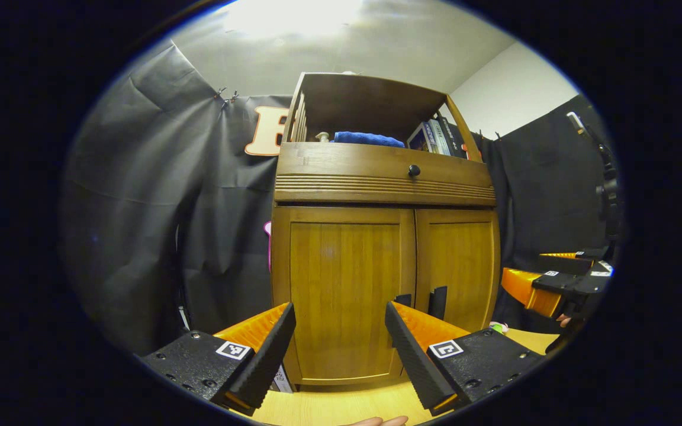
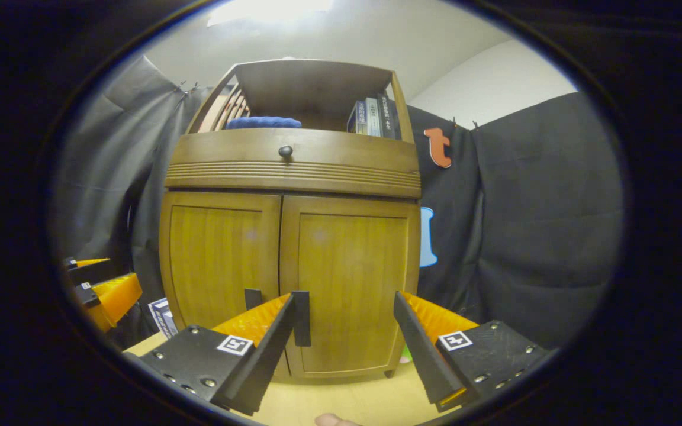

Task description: Open the right door of the double-door shoe cabinet with the right hand, and open the left door with the left hand.

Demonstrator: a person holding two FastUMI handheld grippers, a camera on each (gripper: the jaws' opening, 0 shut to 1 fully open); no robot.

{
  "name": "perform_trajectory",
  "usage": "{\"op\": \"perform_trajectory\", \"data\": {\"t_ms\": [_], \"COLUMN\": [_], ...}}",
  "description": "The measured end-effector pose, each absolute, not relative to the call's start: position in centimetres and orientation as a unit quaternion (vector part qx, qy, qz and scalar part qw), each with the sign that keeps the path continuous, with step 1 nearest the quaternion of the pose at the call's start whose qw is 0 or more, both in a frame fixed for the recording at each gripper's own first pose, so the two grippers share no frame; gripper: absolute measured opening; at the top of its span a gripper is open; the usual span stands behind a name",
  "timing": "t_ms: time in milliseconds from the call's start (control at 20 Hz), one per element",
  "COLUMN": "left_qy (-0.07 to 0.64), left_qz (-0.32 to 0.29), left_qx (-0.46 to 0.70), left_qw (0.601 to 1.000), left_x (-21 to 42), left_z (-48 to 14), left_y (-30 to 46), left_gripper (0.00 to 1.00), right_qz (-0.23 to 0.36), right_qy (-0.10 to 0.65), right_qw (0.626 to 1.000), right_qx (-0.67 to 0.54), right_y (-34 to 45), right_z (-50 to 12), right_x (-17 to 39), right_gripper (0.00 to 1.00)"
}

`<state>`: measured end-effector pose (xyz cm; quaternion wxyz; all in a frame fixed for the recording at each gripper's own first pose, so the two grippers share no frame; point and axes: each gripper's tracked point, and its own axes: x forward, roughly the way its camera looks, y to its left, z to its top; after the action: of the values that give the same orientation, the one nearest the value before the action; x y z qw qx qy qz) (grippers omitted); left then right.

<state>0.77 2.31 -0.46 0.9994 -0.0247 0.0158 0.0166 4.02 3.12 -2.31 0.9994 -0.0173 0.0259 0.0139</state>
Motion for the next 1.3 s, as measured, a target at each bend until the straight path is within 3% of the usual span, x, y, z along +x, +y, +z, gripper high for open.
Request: {"op": "perform_trajectory", "data": {"t_ms": [250,300,350,400,550,600,650,700,750,900,1050,1250,1300], "left_qy": [0.014,0.012,0.015,0.020,0.035,0.035,0.033,0.031,0.031,0.031,0.030,0.037,0.036], "left_qz": [0.018,0.019,0.017,0.012,0.013,0.020,0.025,0.028,0.032,0.040,0.046,0.043,0.045], "left_qx": [-0.034,-0.038,-0.037,-0.032,-0.016,-0.015,-0.015,-0.015,-0.013,-0.013,-0.011,-0.012,-0.011], "left_qw": [0.999,0.999,0.999,0.999,0.999,0.999,0.999,0.999,0.999,0.999,0.998,0.998,0.998], "left_x": [0.9,0.9,1.0,1.2,1.3,1.5,1.6,1.6,1.6,1.7,1.9,2.4,2.5], "left_z": [-0.2,-0.3,-0.5,-0.7,-1.3,-1.3,-1.1,-1.1,-1.2,-1.2,-1.2,-1.4,-1.4], "left_y": [2.4,2.4,2.2,2.0,2.3,2.6,2.8,3.0,3.3,3.8,4.3,4.3,4.5], "left_gripper": [0.94,0.90,0.94,0.91,0.92,0.92,0.91,0.91,0.91,0.92,0.91,0.92,0.92], "right_qz": [0.009,0.016,0.024,0.029,0.042,0.036,0.037,0.042,0.048,0.078,0.073,0.073,0.093], "right_qy": [0.022,0.028,0.038,0.046,0.064,0.069,0.076,0.077,0.078,0.081,0.072,0.104,0.114], "right_qw": [0.998,0.998,0.998,0.998,0.997,0.997,0.996,0.996,0.996,0.994,0.995,0.992,0.989], "right_qx": [-0.050,-0.047,-0.041,-0.035,-0.020,-0.018,-0.015,-0.016,-0.019,-0.011,-0.015,0.011,0.023], "right_y": [3.9,4.4,5.1,5.5,6.5,6.5,6.5,6.9,7.4,9.3,9.6,10.1,10.9], "right_z": [-3.9,-4.8,-5.6,-6.4,-8.1,-8.6,-9.2,-9.5,-9.7,-10.5,-10.8,-13.1,-14.0], "right_x": [6.6,7.1,7.6,8.1,9.7,10.2,10.8,11.4,12.1,13.2,14.7,17.4,18.0], "right_gripper": [0.98,0.98,0.94,0.98,0.98,0.94,0.99,0.94,0.98,1.00,0.98,0.87,0.68]}}
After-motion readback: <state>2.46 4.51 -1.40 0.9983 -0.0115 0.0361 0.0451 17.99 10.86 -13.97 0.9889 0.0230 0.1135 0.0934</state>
